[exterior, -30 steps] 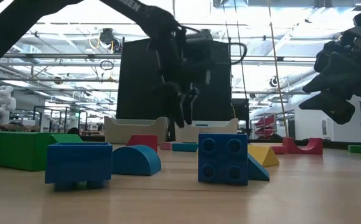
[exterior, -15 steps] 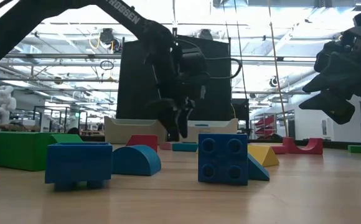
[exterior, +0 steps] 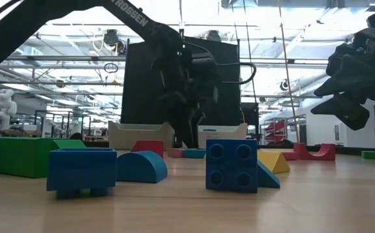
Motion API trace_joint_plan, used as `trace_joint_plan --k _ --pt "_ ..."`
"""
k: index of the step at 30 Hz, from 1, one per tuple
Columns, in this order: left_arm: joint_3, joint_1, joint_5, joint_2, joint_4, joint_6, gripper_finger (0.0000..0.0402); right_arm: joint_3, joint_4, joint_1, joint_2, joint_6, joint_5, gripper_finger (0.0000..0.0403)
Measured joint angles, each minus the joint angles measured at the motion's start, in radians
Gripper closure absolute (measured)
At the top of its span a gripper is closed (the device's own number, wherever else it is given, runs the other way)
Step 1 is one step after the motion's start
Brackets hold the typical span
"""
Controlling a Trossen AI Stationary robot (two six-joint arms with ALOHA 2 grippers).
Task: Sort blocks by size
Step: Put the green rectangular block into the white bin
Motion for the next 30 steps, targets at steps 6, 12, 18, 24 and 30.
trace_joint_plan --k 6,12,18,24,30 --pt "0.032 -0.091 -0.028 -0.004 -0.013 -0.106 0.0264 0.000 0.000 0.000 0.000 0.007 0.000 0.0209" --pt "0.093 -0.104 -0.229 -0.016 -0.042 -0.086 0.0265 0.000 0.000 0.000 0.000 0.012 0.000 0.0209" --pt "0.116 -0.057 -0.289 -0.018 -0.087 -0.076 0.0265 0.000 0.000 0.000 0.000 0.013 0.000 0.0209" --pt "0.107 -0.017 -0.149 -0.019 -0.096 -0.188 0.0255 0.000 0.000 0.000 0.000 0.020 0.000 0.0209" --pt "0.107 -0.025 -0.122 -0.020 -0.108 -0.190 0.0205 0.000 0.000 0.000 0.000 0.015 0.000 0.0209"
